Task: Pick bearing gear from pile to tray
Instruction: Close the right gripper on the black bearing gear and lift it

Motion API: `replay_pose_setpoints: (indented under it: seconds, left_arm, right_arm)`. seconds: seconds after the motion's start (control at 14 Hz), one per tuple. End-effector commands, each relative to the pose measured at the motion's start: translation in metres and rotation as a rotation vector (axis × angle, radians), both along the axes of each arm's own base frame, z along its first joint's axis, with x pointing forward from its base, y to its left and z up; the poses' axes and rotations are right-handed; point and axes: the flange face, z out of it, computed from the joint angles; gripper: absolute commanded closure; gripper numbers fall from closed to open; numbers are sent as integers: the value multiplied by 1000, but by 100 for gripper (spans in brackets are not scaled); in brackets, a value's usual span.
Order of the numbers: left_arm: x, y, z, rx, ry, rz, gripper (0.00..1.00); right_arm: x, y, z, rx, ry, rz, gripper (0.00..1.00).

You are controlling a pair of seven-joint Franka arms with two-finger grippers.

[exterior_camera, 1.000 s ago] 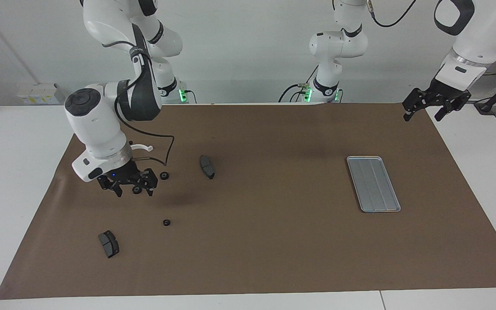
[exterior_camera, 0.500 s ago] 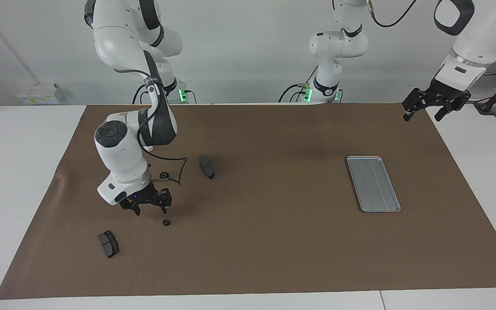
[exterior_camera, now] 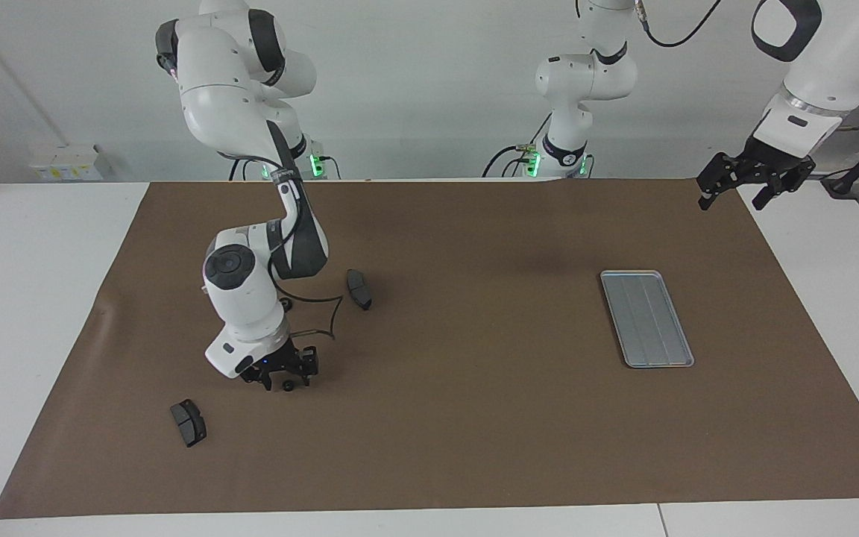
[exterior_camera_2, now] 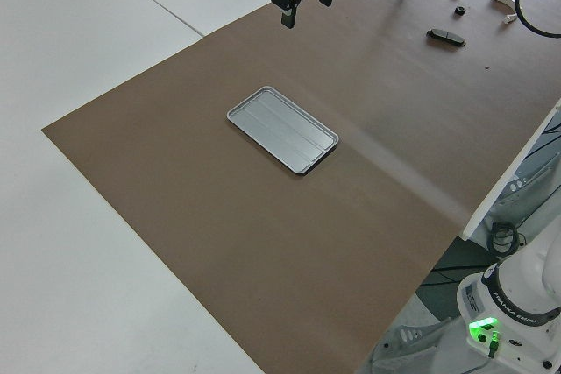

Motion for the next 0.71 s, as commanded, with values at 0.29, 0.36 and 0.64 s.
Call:
replay_pose_setpoints:
  seconds: [0.29,0.36,0.64]
  left_arm:
    - [-8,1,1,12,4,9,0]
    - [-9,2,2,12,3,11,0]
    - [-11,1,1,11,15,10,0]
  right_arm:
    - [11,0,-9,-16,-54,-25,45]
    - [11,-1,-5,-15,-57,-38,48]
    - [6,-7,-2,-22,-30,-48,49]
